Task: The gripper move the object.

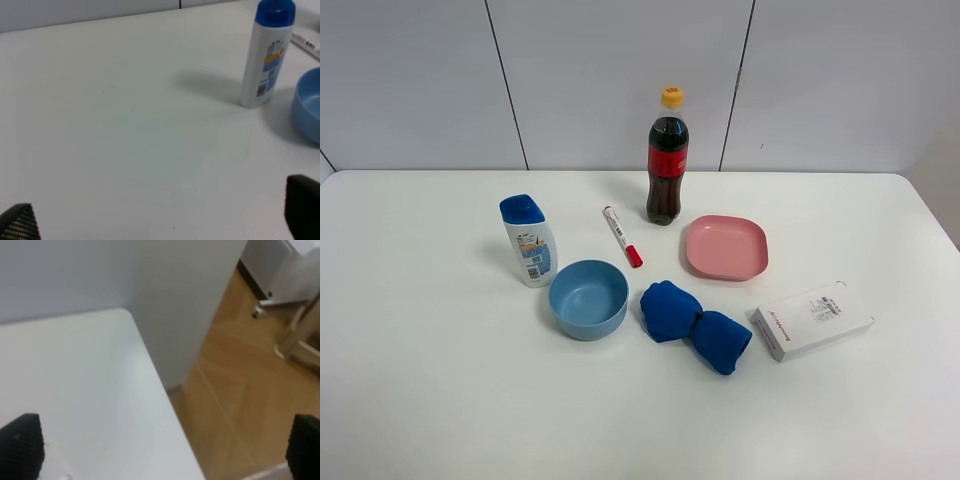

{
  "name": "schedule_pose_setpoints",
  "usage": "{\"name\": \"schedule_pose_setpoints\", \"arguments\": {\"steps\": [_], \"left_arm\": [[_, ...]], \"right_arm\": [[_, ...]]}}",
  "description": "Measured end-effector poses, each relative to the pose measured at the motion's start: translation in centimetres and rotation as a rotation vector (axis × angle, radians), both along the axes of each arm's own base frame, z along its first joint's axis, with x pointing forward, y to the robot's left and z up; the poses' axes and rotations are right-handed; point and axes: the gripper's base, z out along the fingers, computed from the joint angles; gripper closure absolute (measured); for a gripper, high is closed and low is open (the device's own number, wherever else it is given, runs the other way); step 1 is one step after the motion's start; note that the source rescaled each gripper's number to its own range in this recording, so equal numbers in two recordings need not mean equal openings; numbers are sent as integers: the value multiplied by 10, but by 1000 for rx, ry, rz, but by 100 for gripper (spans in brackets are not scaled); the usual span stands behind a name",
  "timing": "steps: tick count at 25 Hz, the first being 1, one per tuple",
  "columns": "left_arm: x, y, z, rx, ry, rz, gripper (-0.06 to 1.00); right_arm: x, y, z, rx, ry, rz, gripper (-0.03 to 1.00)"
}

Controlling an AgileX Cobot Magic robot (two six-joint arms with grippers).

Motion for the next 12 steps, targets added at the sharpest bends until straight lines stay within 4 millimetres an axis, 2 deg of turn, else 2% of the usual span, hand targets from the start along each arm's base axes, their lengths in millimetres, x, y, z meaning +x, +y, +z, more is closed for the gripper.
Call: {"name": "schedule_pose_setpoints", "arguments": {"steps": [4, 10, 12], "left_arm": [[0, 0, 0, 0, 0, 0, -6], [0, 0, 0, 0, 0, 0, -6], [0, 0, 0, 0, 0, 0, -6]], "right_arm": [[-29, 15, -27, 36, -35, 104, -3], [-38, 25, -109, 95, 27, 184, -3], [-41, 29, -130, 92, 7, 215, -3]]}}
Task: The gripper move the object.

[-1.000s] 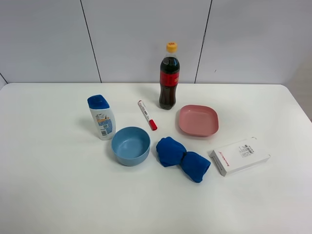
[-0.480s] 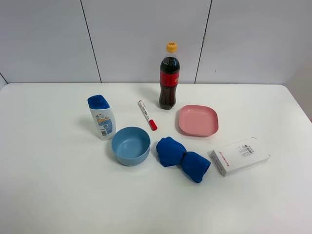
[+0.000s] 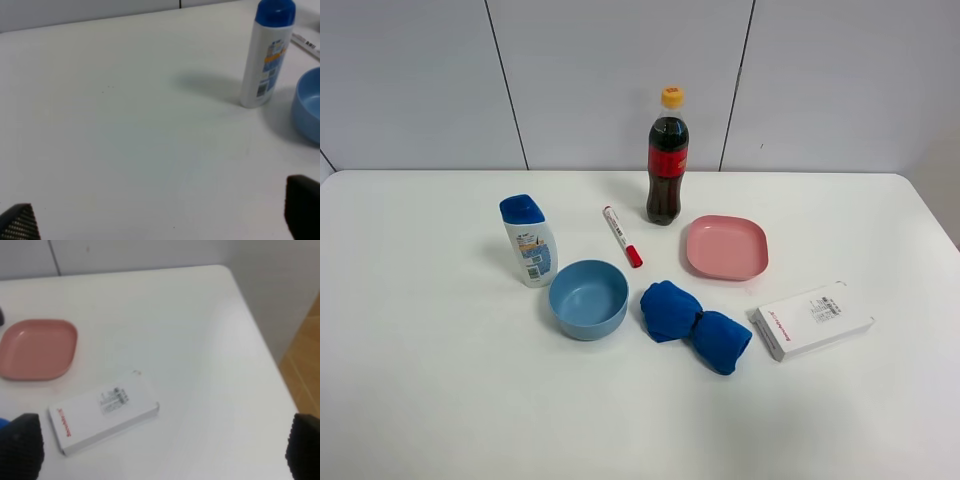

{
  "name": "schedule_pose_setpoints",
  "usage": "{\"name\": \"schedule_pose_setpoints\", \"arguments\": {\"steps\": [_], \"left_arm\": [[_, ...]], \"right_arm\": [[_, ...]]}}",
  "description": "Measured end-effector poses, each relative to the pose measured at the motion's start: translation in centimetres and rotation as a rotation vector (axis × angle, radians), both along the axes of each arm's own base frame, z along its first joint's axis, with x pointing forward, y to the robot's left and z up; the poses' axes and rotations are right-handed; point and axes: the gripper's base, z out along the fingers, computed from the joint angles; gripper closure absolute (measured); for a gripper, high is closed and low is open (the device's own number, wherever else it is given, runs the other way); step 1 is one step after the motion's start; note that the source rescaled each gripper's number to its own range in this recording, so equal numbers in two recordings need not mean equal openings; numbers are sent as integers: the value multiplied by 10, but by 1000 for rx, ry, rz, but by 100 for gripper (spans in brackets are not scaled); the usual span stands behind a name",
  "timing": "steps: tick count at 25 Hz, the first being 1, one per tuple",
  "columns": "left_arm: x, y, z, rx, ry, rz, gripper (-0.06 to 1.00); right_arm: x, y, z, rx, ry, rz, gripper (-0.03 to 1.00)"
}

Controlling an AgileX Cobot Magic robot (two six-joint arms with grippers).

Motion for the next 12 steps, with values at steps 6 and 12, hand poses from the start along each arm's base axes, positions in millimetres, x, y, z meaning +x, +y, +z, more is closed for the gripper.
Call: {"name": "schedule_pose_setpoints", "arguments": {"steps": [6, 12], "left_arm": [[0, 0, 0, 0, 0, 0, -6], [0, 0, 0, 0, 0, 0, -6]], "right_arm": [[0, 5, -42, 6, -27, 50, -3], [8, 5, -61, 33, 30, 134, -3]]}}
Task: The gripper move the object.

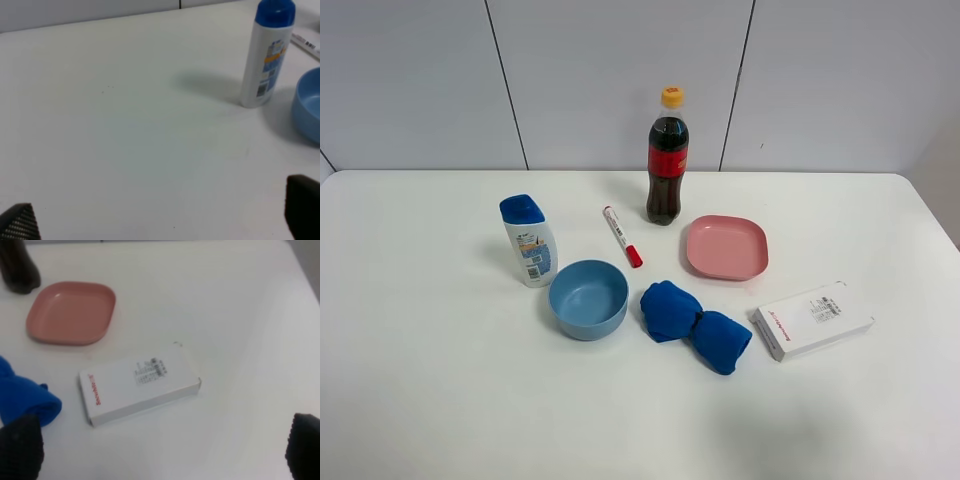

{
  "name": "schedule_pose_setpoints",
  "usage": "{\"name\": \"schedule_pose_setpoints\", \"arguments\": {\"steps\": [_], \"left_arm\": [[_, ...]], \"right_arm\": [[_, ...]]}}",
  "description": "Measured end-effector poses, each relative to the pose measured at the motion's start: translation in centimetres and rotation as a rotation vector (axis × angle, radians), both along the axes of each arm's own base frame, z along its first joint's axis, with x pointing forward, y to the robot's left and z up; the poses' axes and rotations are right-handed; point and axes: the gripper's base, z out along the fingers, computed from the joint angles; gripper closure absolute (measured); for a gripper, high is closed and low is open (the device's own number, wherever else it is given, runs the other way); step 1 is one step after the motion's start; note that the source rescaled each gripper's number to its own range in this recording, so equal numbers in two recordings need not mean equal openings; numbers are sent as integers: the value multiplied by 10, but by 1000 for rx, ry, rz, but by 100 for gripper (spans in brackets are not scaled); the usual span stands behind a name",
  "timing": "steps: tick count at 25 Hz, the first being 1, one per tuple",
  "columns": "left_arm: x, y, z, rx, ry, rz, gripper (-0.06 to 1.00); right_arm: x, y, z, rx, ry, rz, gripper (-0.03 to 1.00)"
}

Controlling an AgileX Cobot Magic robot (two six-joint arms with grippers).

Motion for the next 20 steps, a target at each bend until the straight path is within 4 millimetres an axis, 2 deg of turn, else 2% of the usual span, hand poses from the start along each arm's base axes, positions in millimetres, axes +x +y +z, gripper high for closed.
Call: {"name": "schedule_pose_setpoints", "arguments": {"steps": [8, 16, 20], "left_arm": [[0, 0, 0, 0, 0, 0, -6], [0, 0, 0, 0, 0, 0, -6], [0, 0, 0, 0, 0, 0, -6]], "right_arm": [[-1, -1, 0, -3, -1, 47, -3], [-1, -12, 0, 42, 3, -107, -3], [-1, -13, 0, 50, 2, -122, -3]]}}
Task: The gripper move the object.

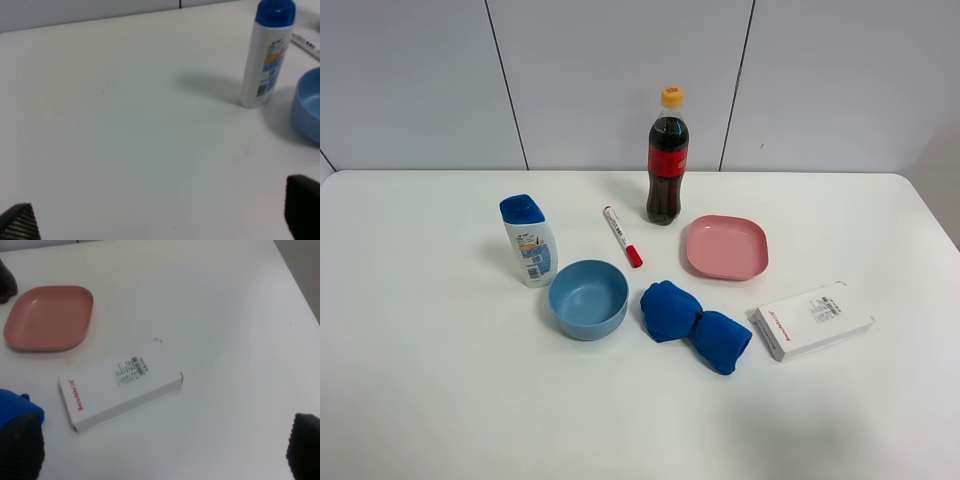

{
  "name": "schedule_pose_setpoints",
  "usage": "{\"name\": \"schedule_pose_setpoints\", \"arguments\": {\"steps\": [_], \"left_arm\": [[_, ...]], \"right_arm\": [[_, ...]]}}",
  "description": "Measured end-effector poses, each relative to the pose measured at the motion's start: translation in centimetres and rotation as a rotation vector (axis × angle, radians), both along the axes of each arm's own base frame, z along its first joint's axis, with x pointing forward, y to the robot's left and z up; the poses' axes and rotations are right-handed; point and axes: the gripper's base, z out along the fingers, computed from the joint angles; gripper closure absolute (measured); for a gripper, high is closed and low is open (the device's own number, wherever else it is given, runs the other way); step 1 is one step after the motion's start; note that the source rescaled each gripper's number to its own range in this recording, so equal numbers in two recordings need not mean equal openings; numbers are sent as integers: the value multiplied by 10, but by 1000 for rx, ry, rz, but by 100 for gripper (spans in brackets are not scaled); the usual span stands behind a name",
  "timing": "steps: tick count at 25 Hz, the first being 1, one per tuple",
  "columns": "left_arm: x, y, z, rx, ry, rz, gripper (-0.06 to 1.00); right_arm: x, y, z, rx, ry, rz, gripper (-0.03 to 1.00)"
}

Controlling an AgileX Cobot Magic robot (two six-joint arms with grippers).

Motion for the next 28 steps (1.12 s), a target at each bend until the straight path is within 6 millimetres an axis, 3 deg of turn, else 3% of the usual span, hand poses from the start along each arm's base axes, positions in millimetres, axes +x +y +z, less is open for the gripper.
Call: {"name": "schedule_pose_setpoints", "arguments": {"steps": [28], "left_arm": [[0, 0, 0, 0, 0, 0, -6]], "right_arm": [[0, 0, 0, -3, 0, -4, -3]]}}
